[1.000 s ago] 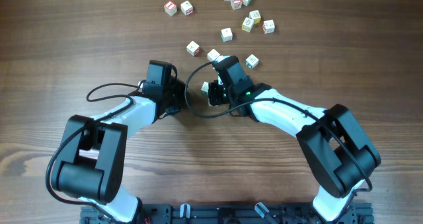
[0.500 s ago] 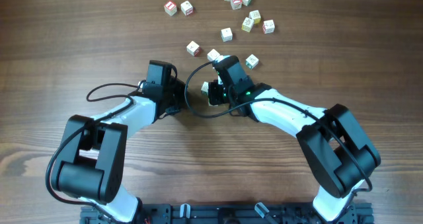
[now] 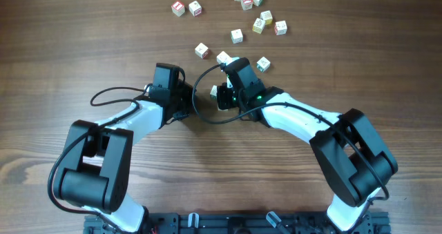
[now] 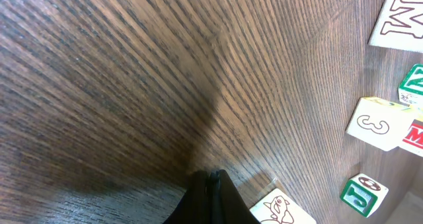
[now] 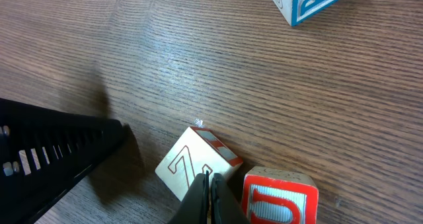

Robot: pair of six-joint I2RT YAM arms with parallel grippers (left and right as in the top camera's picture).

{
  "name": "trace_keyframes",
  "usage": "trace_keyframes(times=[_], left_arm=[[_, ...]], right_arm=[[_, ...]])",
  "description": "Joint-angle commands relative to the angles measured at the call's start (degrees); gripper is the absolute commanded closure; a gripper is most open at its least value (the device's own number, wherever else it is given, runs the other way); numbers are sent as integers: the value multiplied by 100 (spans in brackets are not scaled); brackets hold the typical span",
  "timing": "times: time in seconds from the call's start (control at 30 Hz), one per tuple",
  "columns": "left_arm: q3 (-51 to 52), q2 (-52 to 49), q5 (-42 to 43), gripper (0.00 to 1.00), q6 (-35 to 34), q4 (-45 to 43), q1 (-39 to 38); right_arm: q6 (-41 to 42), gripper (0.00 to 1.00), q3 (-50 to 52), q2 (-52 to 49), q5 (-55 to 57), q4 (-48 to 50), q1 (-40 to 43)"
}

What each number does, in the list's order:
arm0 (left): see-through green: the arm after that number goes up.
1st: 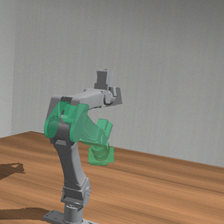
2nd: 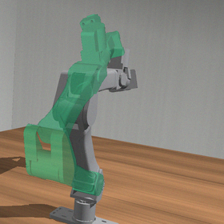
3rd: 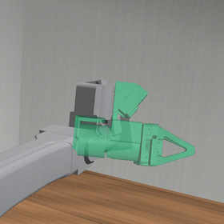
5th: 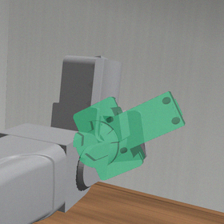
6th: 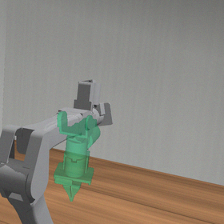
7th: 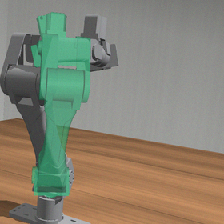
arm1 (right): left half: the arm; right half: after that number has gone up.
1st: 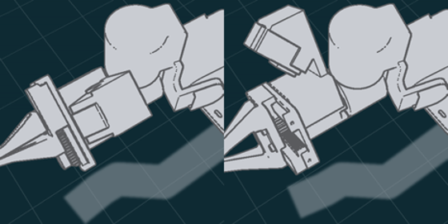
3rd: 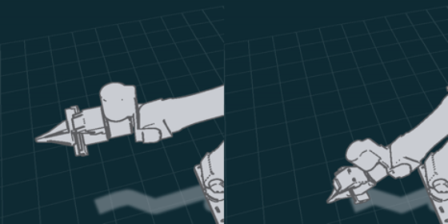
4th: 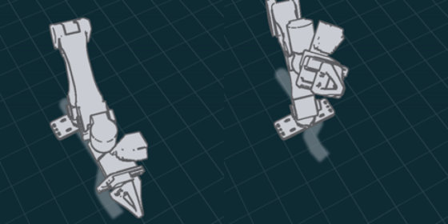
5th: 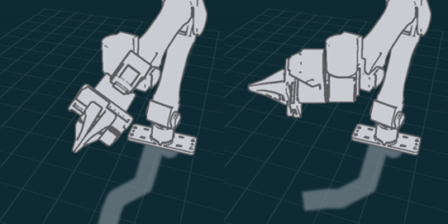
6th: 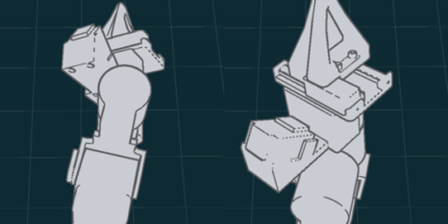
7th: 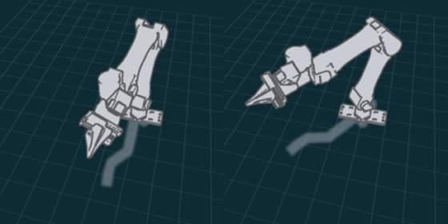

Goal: Form a circle

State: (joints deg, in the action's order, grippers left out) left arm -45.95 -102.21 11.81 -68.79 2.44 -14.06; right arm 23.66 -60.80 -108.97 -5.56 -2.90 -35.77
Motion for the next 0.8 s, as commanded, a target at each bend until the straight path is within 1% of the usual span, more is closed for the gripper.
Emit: trace_keyframes(times=[0.0,0.1,0.2,0.27,0.37,0.53,0.63,0.77], left_arm=[[363,-442,-660,96,85,245,79],[363,-442,-680,96,83,240,79],[363,-442,-699,96,85,243,79],[363,-442,-699,96,83,243,79],[363,-442,-697,96,83,243,79],[363,-442,-695,96,83,221,55],[363,-442,-693,96,81,168,28],[363,-442,-695,96,81,160,28]], right_arm=[[-118,96,-103,-129,-87,39,-44],[-136,95,-105,46,-72,48,-37],[-116,95,-114,909,557,-151,39],[-114,95,-114,1270,935,-345,149],[-94,95,-94,1355,1193,-586,514],[-129,95,92,682,374,-546,1113],[-769,95,72,264,-573,-369,1259],[-706,95,72,177,-763,-380,1484]])
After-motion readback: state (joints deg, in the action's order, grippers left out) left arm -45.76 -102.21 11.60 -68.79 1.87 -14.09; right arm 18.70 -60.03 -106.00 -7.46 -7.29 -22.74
